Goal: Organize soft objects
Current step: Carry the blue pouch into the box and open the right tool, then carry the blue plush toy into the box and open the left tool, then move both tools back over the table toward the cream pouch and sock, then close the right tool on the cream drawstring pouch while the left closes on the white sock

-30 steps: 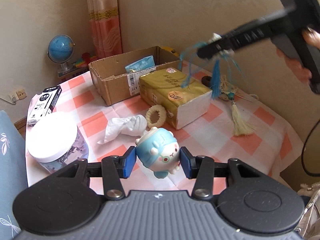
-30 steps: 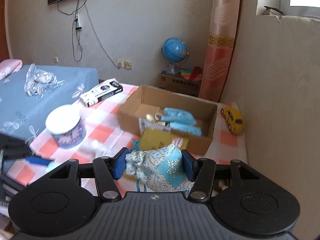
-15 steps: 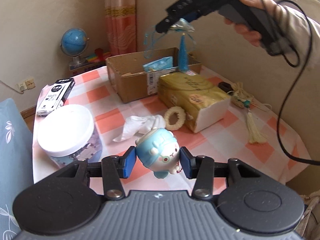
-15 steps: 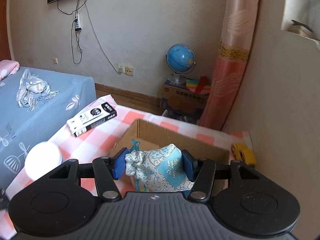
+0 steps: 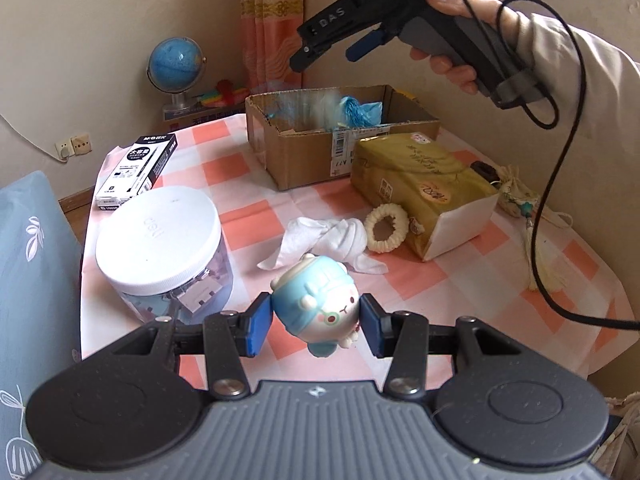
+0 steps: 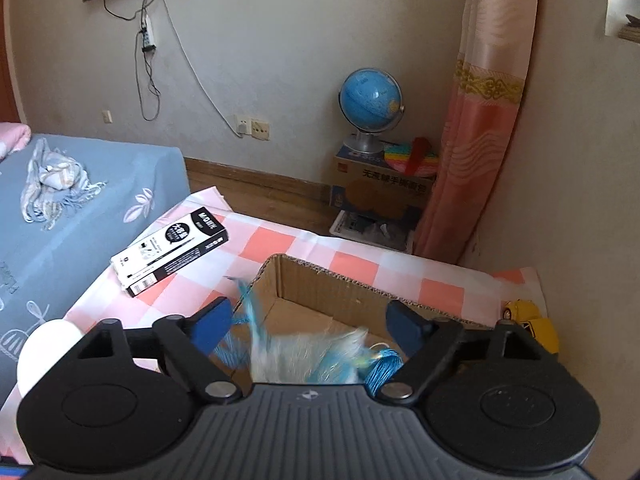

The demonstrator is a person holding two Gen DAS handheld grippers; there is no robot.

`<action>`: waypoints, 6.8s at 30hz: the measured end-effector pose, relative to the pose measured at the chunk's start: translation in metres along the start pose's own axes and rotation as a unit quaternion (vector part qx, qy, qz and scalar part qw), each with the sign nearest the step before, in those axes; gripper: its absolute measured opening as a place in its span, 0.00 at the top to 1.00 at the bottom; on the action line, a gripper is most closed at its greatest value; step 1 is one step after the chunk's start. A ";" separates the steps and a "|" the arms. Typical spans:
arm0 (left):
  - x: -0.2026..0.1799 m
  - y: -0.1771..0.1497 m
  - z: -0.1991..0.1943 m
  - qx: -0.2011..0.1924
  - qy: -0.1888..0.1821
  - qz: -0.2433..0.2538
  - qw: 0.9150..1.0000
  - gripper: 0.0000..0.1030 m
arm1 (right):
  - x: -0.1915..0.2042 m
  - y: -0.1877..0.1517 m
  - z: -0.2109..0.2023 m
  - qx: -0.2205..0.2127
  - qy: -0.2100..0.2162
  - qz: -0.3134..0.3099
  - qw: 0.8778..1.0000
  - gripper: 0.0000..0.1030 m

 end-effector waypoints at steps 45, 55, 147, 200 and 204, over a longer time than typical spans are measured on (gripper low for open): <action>-0.008 0.169 0.117 -0.022 0.004 0.049 0.999 0.54 | -0.021 -0.179 -0.198 -0.035 -0.135 0.094 0.986 0.00; 0.005 0.188 0.160 -0.034 0.051 0.039 0.997 0.19 | -0.035 -0.186 -0.197 -0.027 -0.138 0.104 0.985 0.00; -0.047 0.007 0.041 -0.005 0.015 -0.053 0.998 0.06 | -0.046 -0.230 -0.171 0.023 -0.069 0.067 0.995 0.15; -0.027 0.021 0.108 0.010 0.027 0.064 0.998 0.12 | -0.001 -0.255 -0.159 0.024 -0.059 0.033 0.997 0.10; -0.022 0.019 0.117 0.019 0.020 0.057 0.998 0.21 | 0.000 -0.255 -0.160 0.023 -0.060 0.033 0.997 0.10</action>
Point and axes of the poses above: each gripper's, at about its wrist camera, not at the fingertips, and z roughly the way its jaws point, x to its left, y to its top, the point moved 6 cm from there along z, roughly the way its jaws point, and after that the axes turned 10 degrees about -x, right-handed, at the moved point
